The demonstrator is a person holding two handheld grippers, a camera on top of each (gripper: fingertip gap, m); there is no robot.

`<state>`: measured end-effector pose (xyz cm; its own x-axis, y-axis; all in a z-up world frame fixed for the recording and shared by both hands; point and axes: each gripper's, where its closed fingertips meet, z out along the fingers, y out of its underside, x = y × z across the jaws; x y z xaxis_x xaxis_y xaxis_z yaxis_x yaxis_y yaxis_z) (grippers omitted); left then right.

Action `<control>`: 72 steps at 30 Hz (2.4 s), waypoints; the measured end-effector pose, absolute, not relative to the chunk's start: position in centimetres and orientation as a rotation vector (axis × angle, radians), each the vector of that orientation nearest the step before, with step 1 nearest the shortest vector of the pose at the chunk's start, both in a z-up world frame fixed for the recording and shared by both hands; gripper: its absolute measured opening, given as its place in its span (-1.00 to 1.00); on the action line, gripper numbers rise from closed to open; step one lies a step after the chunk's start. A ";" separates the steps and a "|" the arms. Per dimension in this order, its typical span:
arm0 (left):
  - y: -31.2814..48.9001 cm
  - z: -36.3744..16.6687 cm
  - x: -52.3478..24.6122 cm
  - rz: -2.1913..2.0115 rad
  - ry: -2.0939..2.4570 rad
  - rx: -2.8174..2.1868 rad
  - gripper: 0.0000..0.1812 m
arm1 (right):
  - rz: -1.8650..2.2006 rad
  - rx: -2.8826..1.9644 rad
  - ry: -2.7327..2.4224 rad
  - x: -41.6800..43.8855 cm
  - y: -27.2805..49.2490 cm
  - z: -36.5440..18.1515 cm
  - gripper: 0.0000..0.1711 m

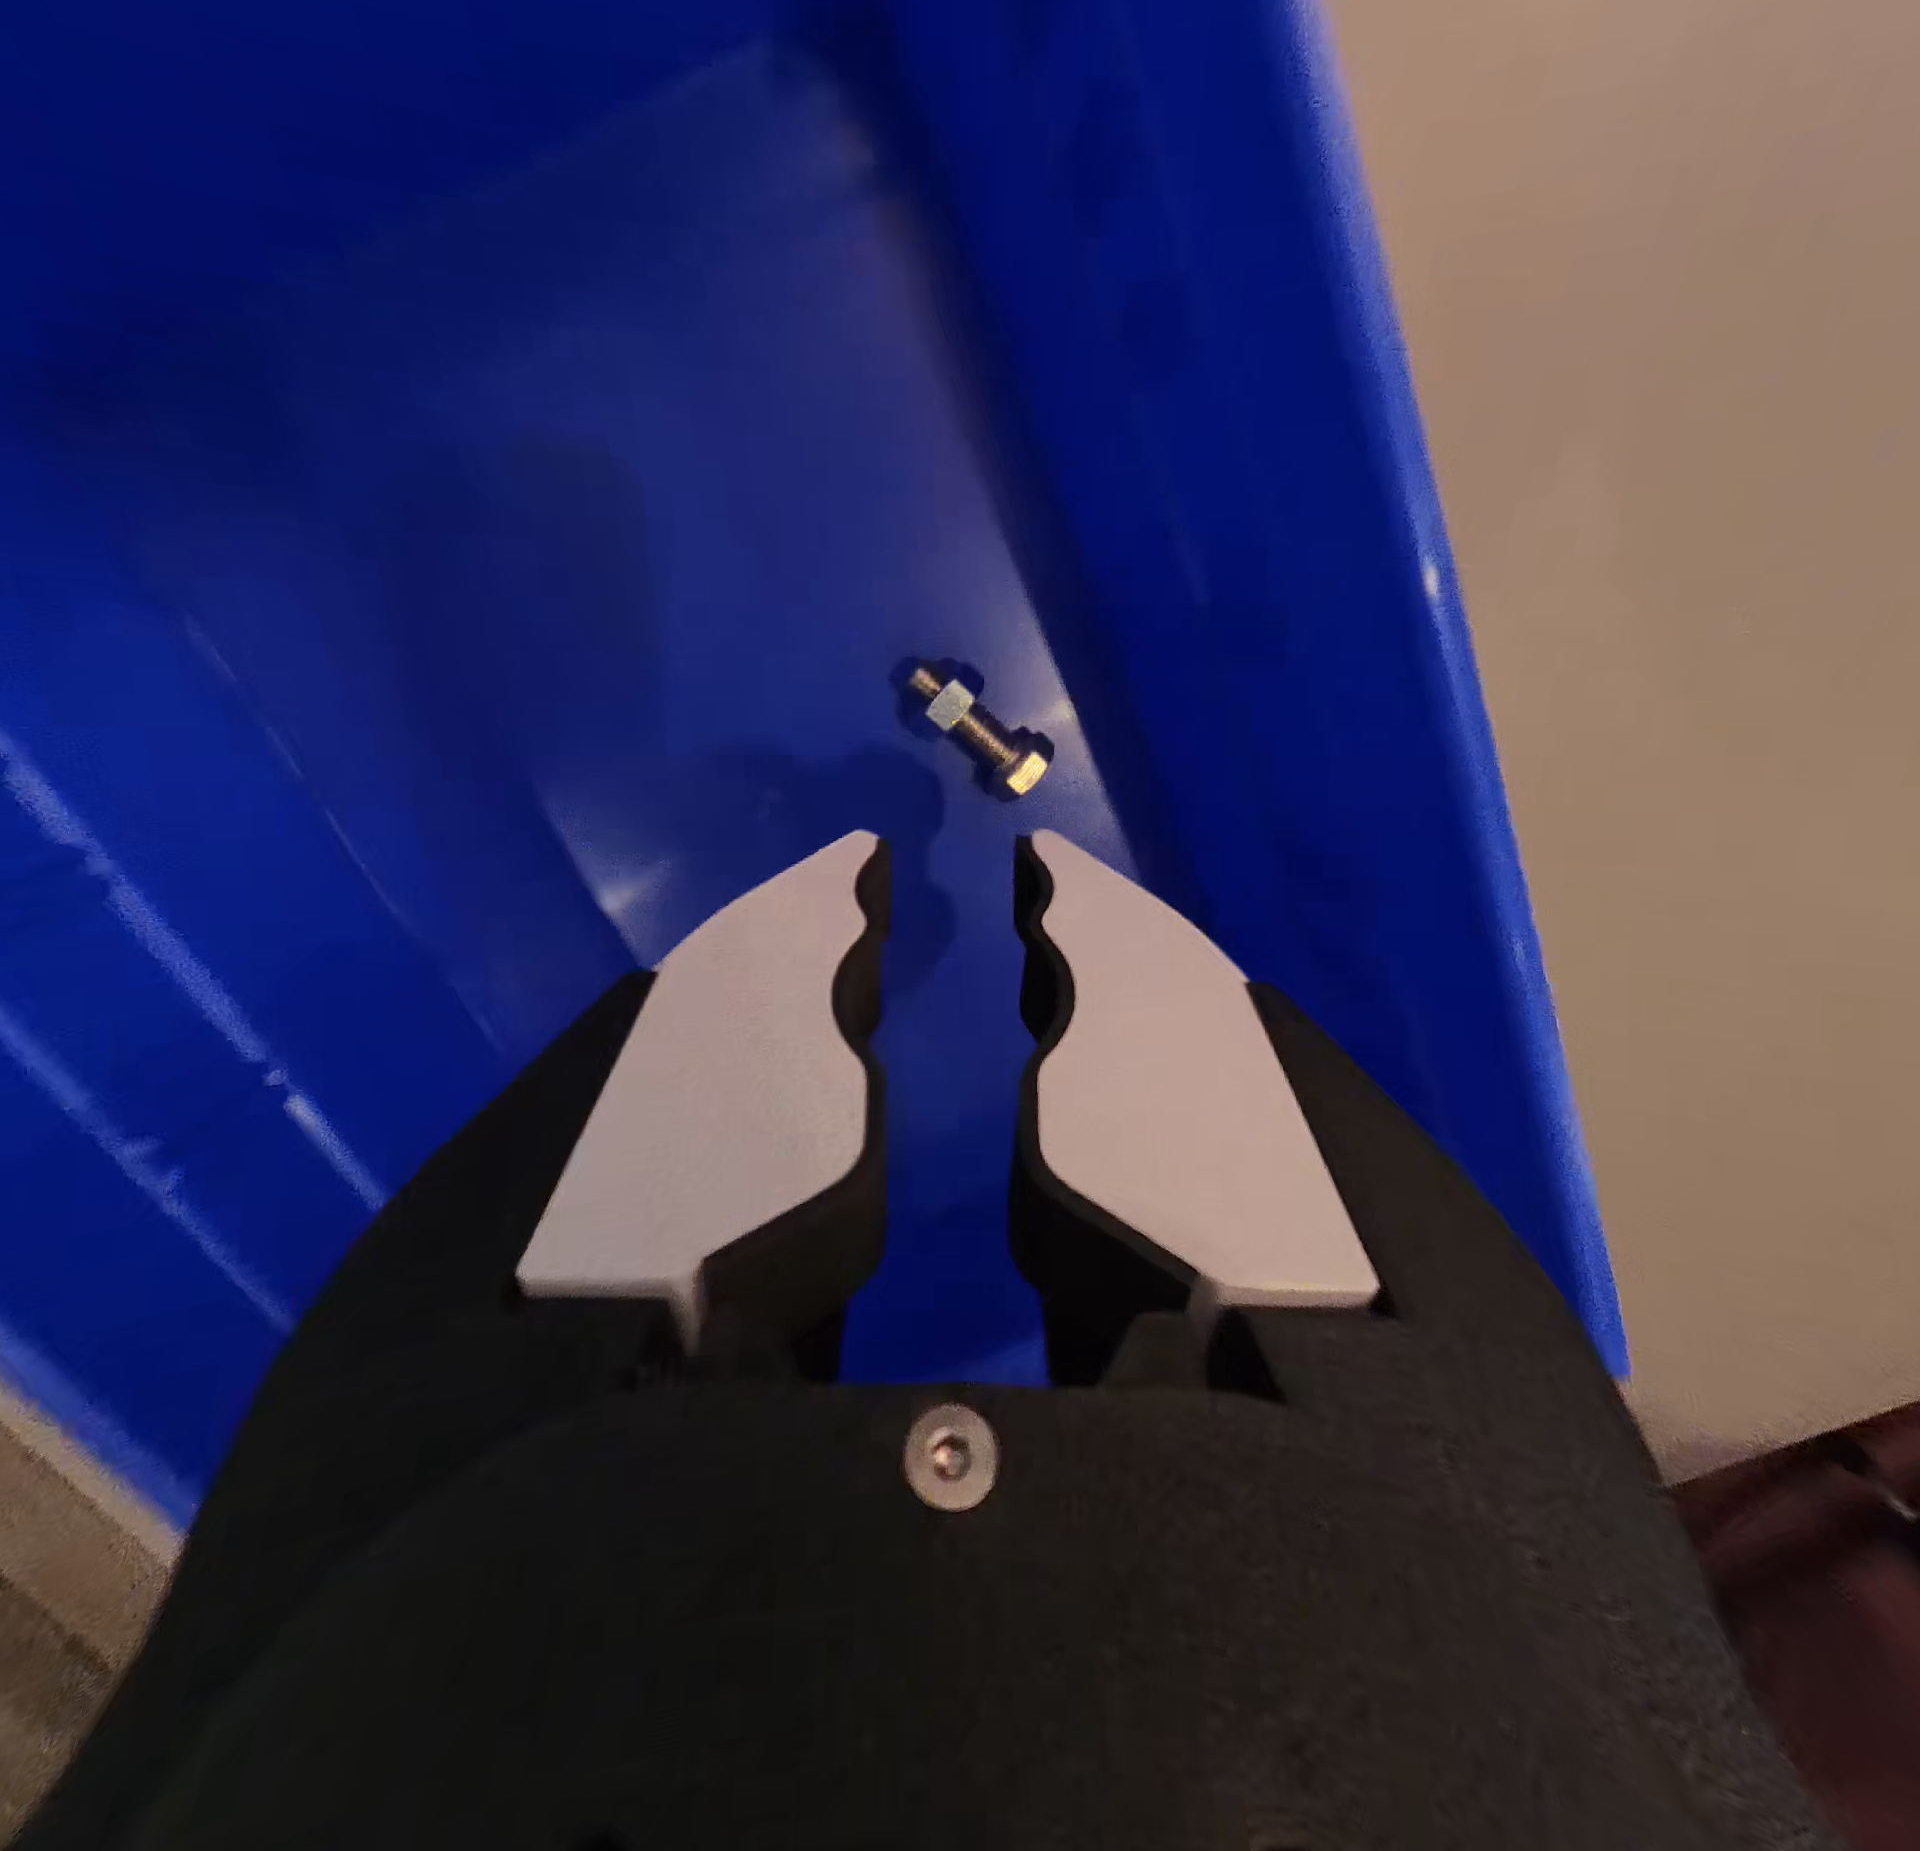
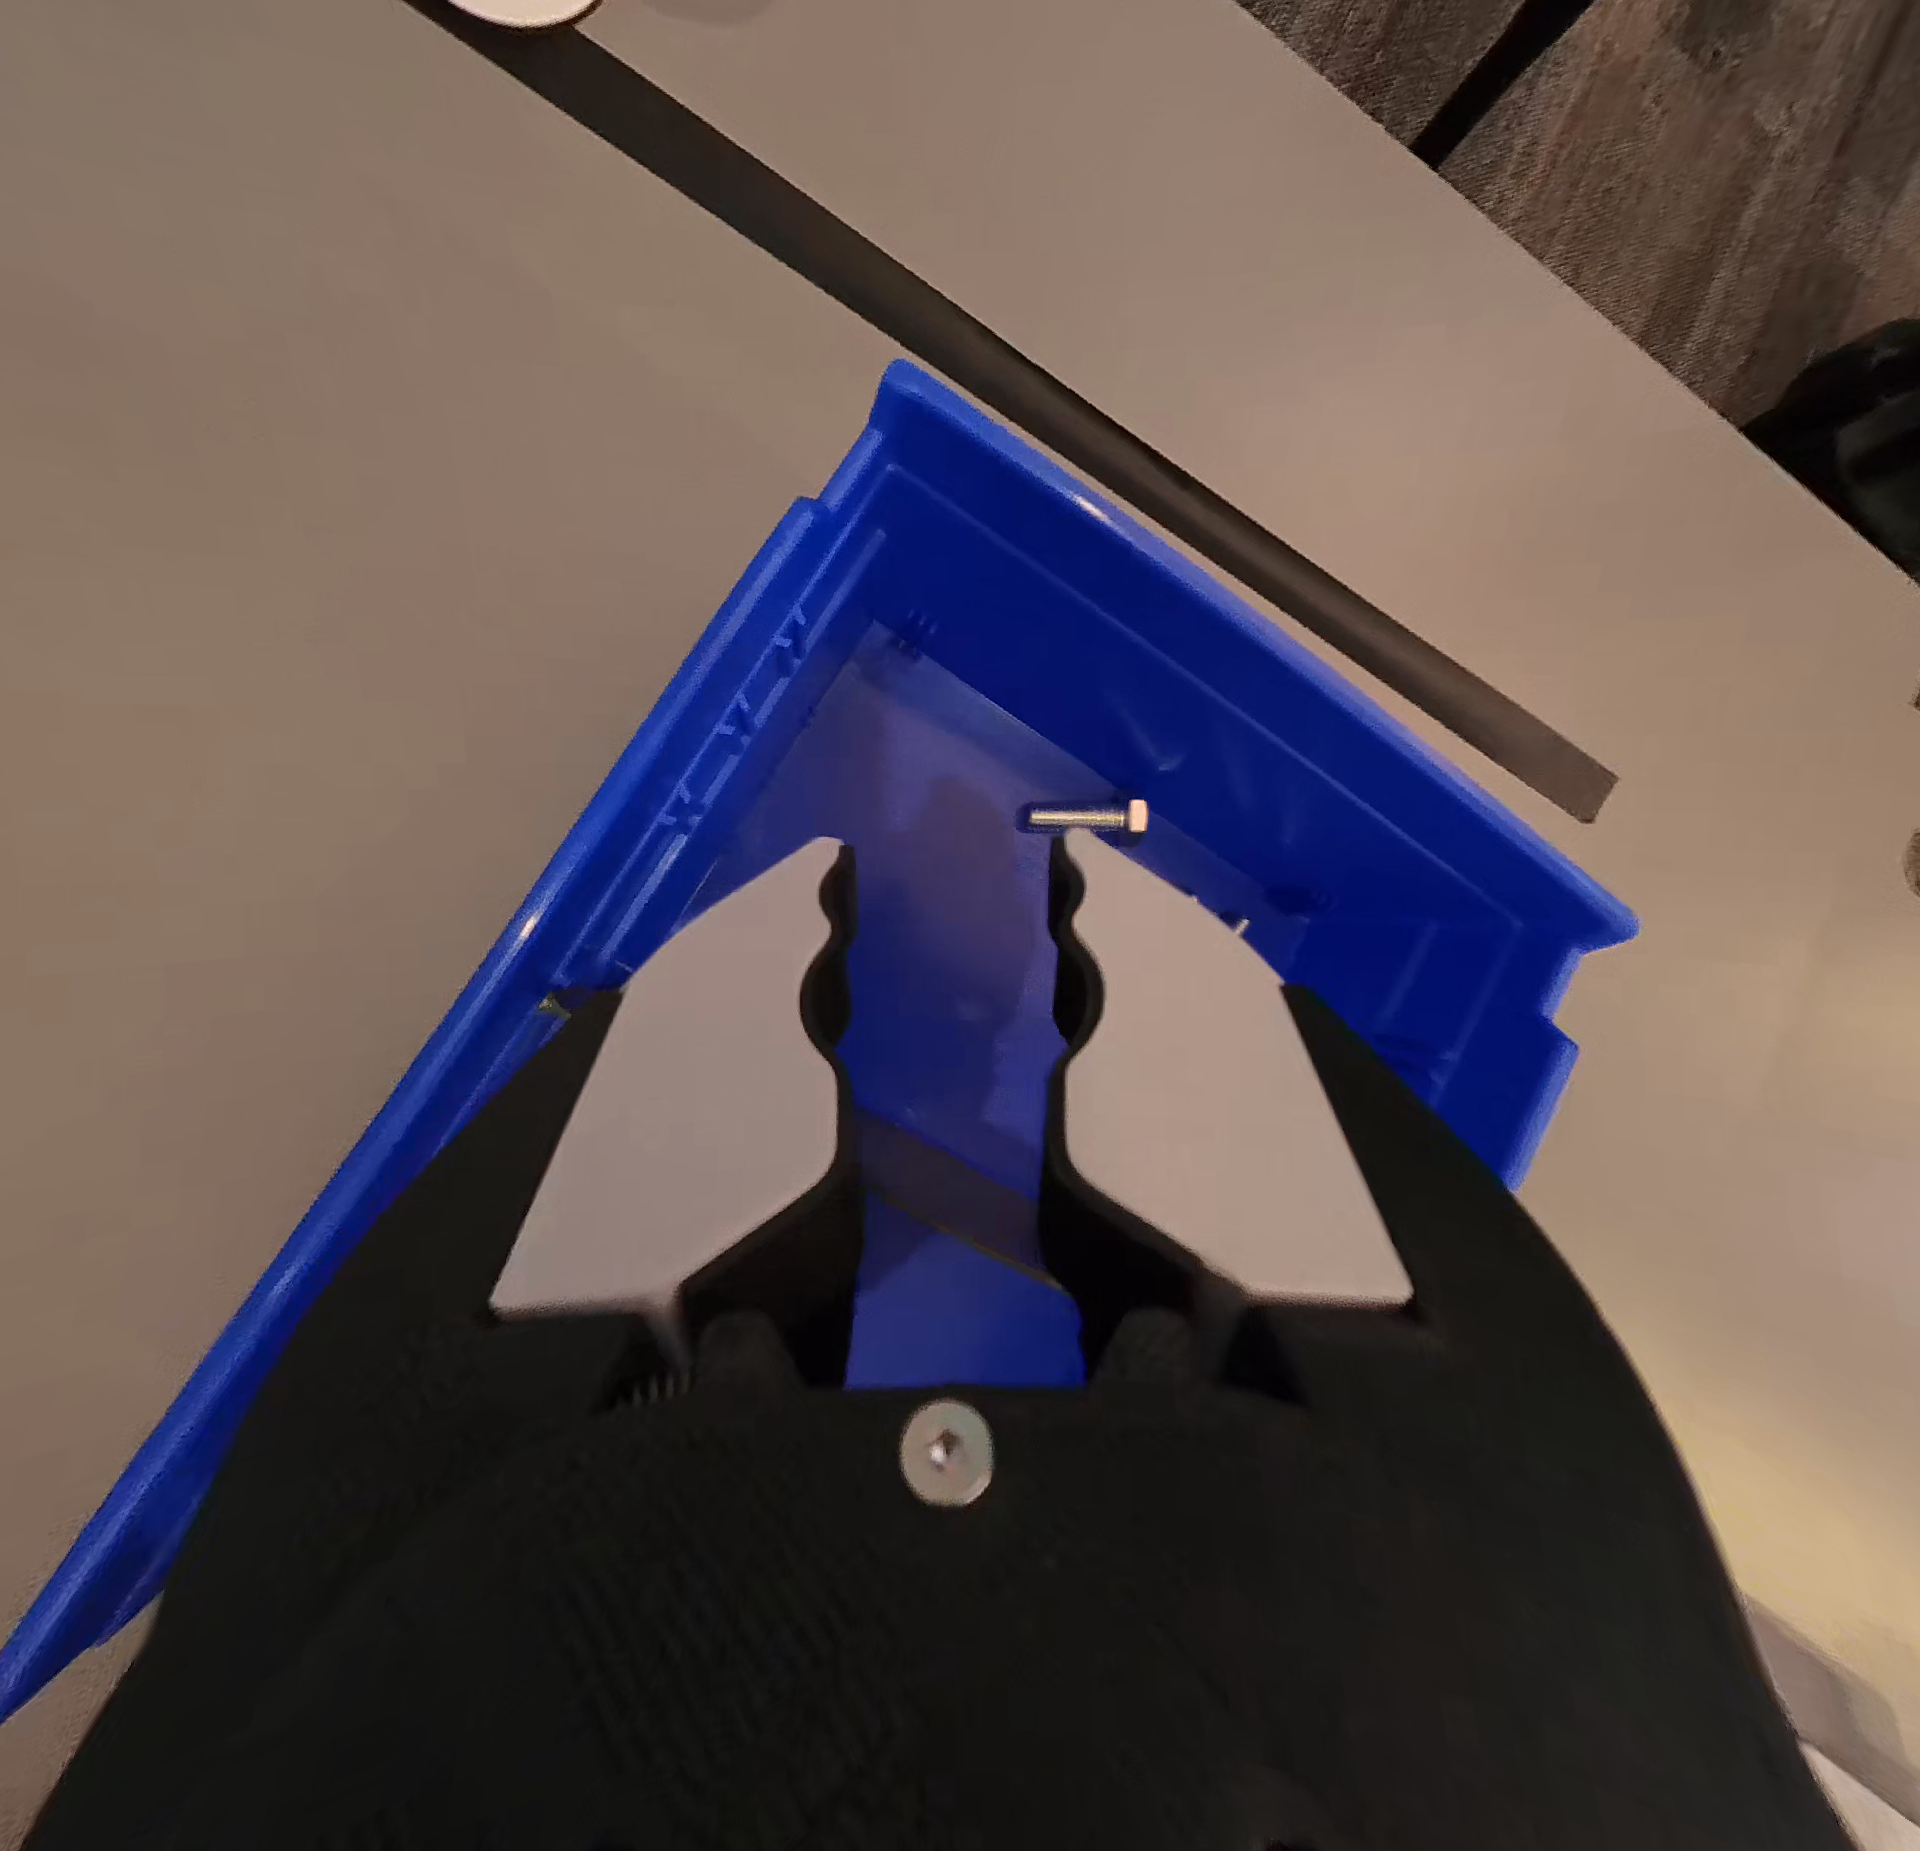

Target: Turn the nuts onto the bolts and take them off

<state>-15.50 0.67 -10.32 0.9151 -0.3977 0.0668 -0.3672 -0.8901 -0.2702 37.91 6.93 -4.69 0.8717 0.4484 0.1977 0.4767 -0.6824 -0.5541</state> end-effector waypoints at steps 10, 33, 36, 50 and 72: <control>2.4 -13.7 -13.9 -0.162 0.439 -2.907 -0.72 | -0.168 -2.403 -0.792 37.1 7.2 -5.2 -0.58; 2.6 -4.0 -12.1 -0.360 0.626 -2.482 -0.90 | -0.081 -1.781 -0.830 28.9 6.1 6.2 -0.66; -1.1 4.4 -5.1 -0.744 0.893 -2.012 -0.90 | 0.418 -1.450 -1.017 19.2 0.1 9.7 -0.66; -12.3 8.8 10.0 -0.977 1.401 -1.449 -0.90 | 1.207 -1.082 -1.128 9.7 -11.8 12.5 -0.80; -12.4 7.5 11.7 -1.045 1.387 -1.458 -0.60 | 1.280 -1.115 -1.192 9.8 -12.0 11.5 -0.89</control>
